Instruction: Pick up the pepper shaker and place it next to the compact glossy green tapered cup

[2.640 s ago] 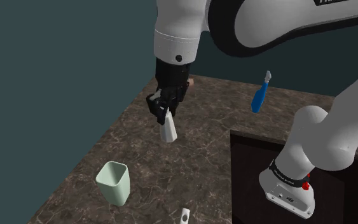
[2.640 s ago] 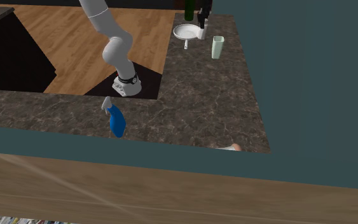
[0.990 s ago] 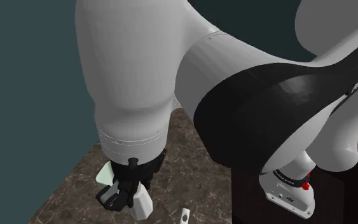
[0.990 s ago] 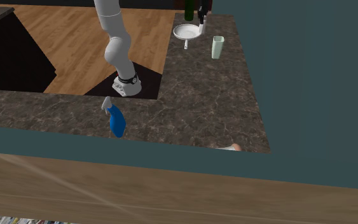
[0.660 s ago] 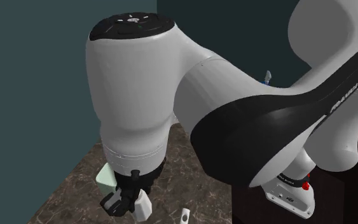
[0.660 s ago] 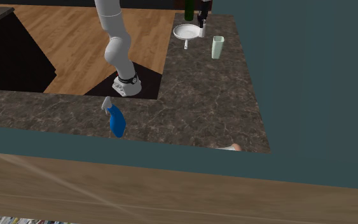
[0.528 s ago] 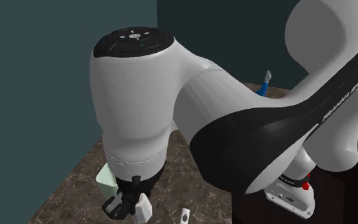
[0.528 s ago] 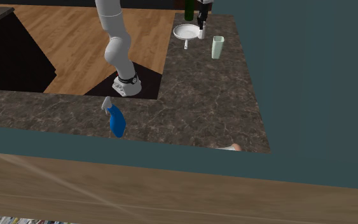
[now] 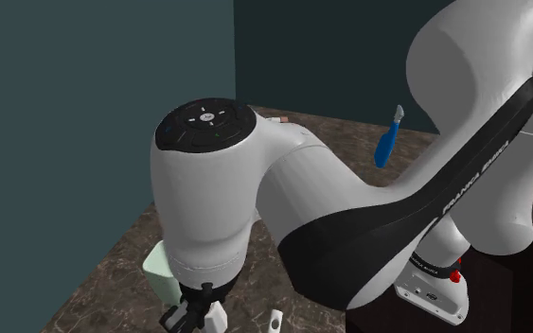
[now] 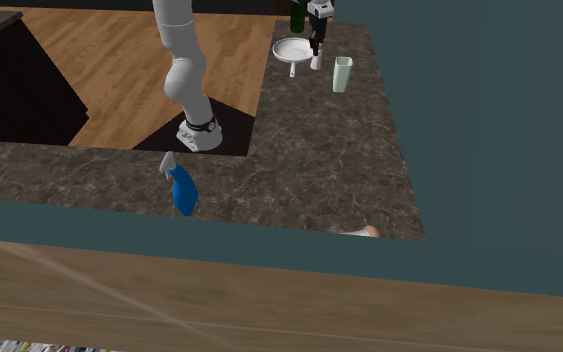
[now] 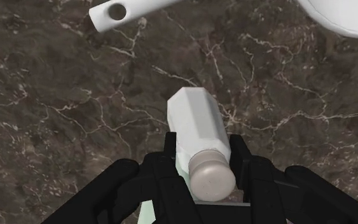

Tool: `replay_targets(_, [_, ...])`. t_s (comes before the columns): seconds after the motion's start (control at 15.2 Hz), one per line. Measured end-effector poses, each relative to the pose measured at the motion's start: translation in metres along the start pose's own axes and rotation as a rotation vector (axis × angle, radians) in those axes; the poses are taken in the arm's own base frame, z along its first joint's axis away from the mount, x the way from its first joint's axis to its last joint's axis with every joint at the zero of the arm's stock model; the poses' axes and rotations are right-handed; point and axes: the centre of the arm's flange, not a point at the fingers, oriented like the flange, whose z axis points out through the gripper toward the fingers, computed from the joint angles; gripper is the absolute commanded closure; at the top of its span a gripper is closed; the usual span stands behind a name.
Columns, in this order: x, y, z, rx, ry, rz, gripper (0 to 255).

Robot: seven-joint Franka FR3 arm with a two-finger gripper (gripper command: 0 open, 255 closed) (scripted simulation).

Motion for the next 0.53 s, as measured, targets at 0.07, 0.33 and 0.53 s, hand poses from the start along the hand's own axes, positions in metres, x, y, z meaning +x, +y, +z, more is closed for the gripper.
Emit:
replay_targets(0.07, [-0.001, 0.000, 0.006, 0.000, 0.000, 0.000, 255])
replay_targets(0.33, [-0.004, 0.001, 0.026, 0.000, 0.000, 0.000, 255])
replay_targets(0.53, [-0.004, 0.002, 0.042, 0.000, 0.000, 0.000, 255])
